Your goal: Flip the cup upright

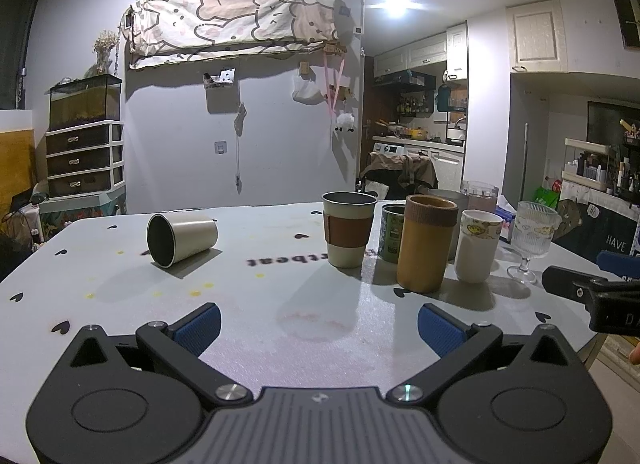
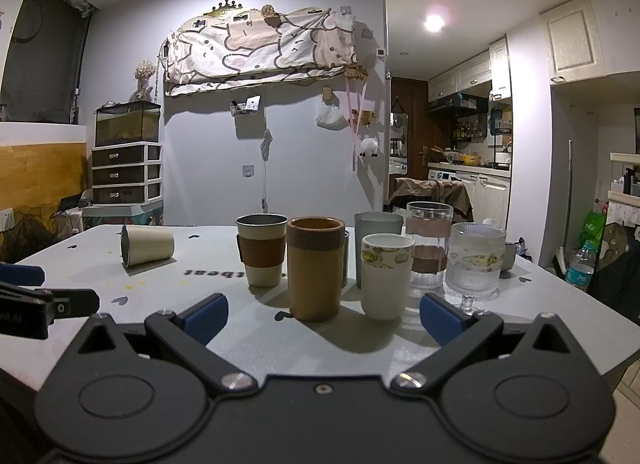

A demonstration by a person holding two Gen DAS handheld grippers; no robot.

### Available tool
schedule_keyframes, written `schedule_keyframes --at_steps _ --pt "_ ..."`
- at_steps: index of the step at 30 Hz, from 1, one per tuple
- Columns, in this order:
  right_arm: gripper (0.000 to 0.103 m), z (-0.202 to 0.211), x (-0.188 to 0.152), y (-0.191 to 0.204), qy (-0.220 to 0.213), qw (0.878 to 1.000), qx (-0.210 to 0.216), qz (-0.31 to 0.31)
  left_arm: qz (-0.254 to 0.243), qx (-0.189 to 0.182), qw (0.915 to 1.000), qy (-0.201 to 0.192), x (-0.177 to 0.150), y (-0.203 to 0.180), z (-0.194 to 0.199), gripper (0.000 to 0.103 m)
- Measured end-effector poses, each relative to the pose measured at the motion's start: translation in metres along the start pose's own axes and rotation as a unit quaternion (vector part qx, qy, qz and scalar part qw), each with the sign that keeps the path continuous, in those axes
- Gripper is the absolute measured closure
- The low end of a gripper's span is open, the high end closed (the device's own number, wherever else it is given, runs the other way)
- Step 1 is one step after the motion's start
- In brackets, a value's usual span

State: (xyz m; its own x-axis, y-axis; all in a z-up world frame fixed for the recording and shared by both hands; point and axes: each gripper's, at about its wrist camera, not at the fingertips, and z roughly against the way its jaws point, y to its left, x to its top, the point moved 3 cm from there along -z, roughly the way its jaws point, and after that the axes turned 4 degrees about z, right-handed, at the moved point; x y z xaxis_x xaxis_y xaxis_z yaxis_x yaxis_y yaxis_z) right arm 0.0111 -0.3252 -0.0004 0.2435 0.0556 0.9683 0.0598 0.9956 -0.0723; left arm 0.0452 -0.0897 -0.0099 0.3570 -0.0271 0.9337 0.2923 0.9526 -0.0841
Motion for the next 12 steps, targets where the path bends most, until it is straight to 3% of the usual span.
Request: schedule_keyframes --at_steps 12 --pt "0.0 0.0005 0.0008 -0.0004 0.0 1.0 -0.001 0.0 0.0 0.003 1.0 -0.001 0.0037 0.0004 0.0025 0.0"
